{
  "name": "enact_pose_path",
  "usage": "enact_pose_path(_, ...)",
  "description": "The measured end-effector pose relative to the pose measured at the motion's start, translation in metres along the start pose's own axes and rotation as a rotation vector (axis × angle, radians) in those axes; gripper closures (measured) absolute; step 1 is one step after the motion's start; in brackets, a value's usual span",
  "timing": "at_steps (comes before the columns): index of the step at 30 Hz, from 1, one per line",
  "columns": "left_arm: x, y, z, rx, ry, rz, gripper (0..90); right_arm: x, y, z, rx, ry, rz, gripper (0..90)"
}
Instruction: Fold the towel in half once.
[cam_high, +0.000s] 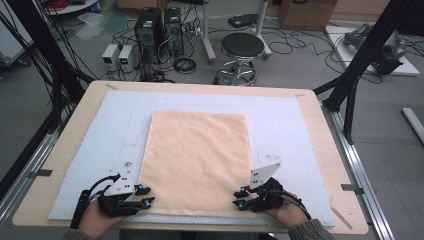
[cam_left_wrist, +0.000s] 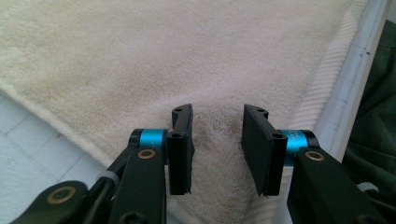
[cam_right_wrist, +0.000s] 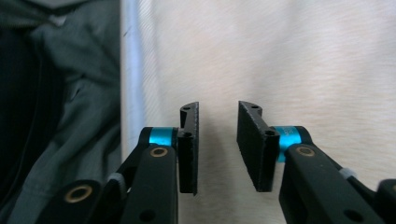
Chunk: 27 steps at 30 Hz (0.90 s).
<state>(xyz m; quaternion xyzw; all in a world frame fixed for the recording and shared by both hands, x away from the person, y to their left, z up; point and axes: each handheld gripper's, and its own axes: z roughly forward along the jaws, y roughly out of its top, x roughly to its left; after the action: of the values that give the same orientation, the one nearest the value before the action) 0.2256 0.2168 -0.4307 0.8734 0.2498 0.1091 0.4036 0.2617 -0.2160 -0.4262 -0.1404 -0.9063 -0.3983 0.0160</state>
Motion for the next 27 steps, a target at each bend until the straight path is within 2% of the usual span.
enact_pose_path(3,0.003,0.001,-0.002,-0.024,0.004,-0.014,60.1,-0.005,0.000,-0.004,-0.035,-0.024,0.025,60.0)
enact_pose_path(7,0.007,0.004,-0.005,-0.053,0.014,-0.027,56.3,-0.011,0.002,-0.011,-0.083,-0.083,0.046,50.8)
enact_pose_path(15,0.017,0.012,-0.005,-0.095,0.039,-0.052,47.5,-0.027,0.005,-0.019,-0.131,-0.184,0.099,35.8)
enact_pose_path(21,0.021,0.014,-0.009,-0.119,0.074,-0.074,40.0,-0.039,0.006,-0.019,-0.137,-0.223,0.133,27.9)
enact_pose_path(27,0.025,0.015,-0.011,-0.121,0.098,-0.090,32.4,-0.047,0.010,-0.023,-0.152,-0.242,0.157,21.7)
